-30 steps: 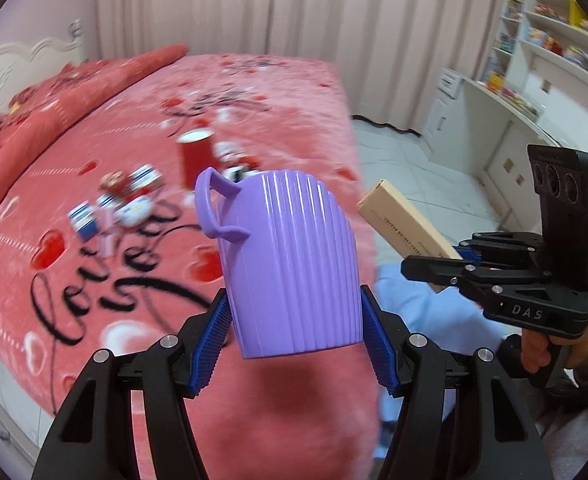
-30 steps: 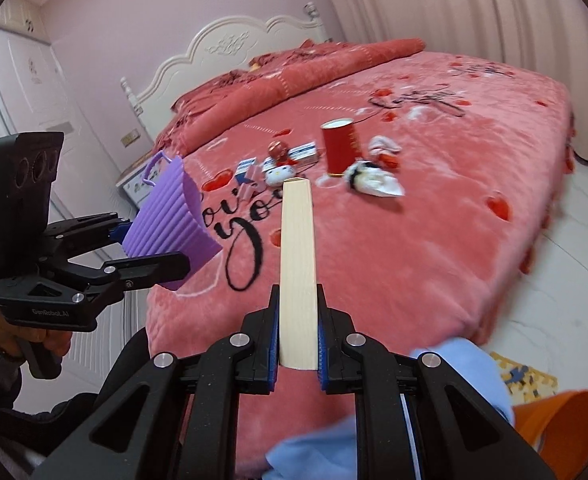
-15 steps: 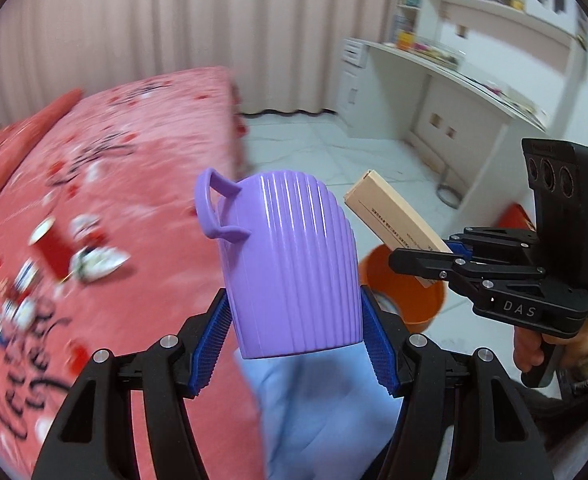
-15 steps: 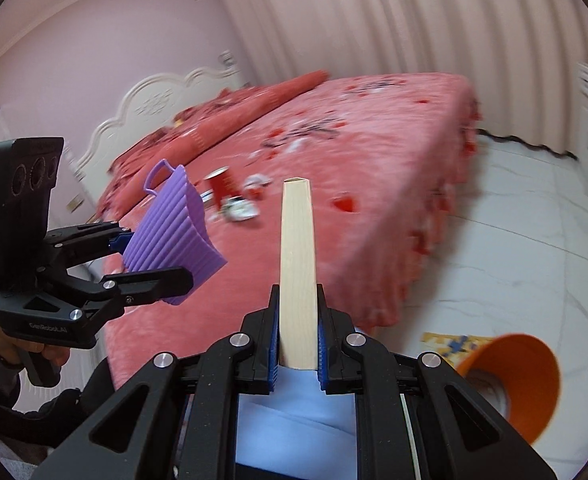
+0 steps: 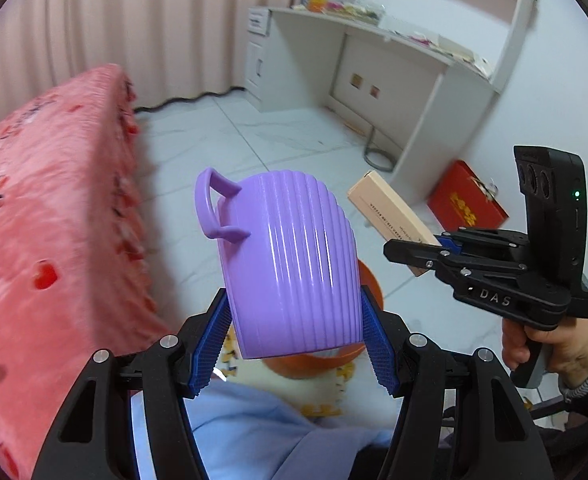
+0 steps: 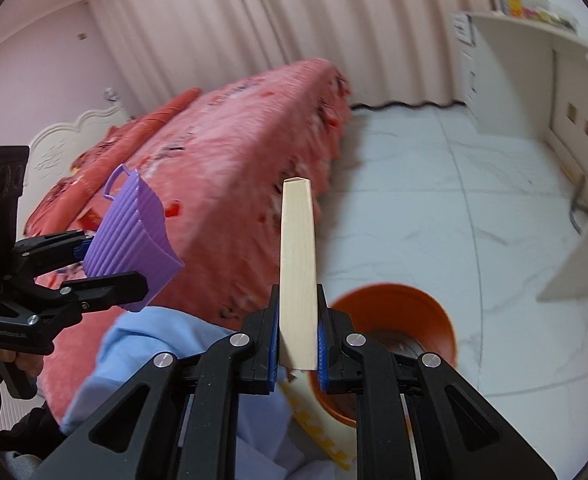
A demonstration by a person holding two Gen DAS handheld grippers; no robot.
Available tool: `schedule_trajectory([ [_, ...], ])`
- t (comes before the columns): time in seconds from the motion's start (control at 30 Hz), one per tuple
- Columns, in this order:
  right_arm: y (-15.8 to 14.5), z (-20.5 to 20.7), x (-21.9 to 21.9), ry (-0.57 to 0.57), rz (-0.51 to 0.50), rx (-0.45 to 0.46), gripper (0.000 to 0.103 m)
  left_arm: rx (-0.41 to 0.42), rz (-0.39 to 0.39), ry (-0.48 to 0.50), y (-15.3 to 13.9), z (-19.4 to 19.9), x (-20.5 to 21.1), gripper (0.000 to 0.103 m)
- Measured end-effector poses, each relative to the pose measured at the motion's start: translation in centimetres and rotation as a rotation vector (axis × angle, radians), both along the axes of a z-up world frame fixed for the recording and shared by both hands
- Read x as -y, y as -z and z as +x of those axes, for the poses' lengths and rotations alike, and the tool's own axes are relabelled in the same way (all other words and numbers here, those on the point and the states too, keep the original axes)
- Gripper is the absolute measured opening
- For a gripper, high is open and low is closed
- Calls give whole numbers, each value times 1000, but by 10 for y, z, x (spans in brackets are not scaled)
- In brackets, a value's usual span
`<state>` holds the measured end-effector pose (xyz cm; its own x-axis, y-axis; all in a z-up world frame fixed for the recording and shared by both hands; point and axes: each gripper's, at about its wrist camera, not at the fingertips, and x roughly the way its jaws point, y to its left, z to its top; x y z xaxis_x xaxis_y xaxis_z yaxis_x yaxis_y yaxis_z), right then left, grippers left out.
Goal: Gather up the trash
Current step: 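Carry the purple cup and wooden stick over the orange bin with both tools, then open left tool dropping the purple cup while right tool drops the stick into the bin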
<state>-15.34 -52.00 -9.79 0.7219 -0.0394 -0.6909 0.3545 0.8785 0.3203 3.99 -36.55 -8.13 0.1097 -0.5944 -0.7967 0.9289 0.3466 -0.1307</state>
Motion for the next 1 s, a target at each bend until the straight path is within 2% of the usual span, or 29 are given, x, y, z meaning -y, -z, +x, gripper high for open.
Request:
schedule_trajectory([
  [0.13,30,-5,22,31,27,-51,15,-31,23,39,15,-1,22,64],
  [0.37,82,13,41,65,105,-127,17,-69,85,74,41,1,51,64],
  [0.43,89,16,40,81,109,-146,25,-81,98,82,47,1,58,64],
  [0.47,93,15,41,85,110,-152,35,-84,102,86,50,1,61,64],
  [0.5,95,15,41,91,105,-152,41,-88,110,92,53,0,64,64],
  [0.57,96,15,42,104,92,-159,44,-93,118,101,58,0,72,64],
  [1.0,100,-11,68,194,116,-164,44,-122,170,145,86,-6,94,64],
])
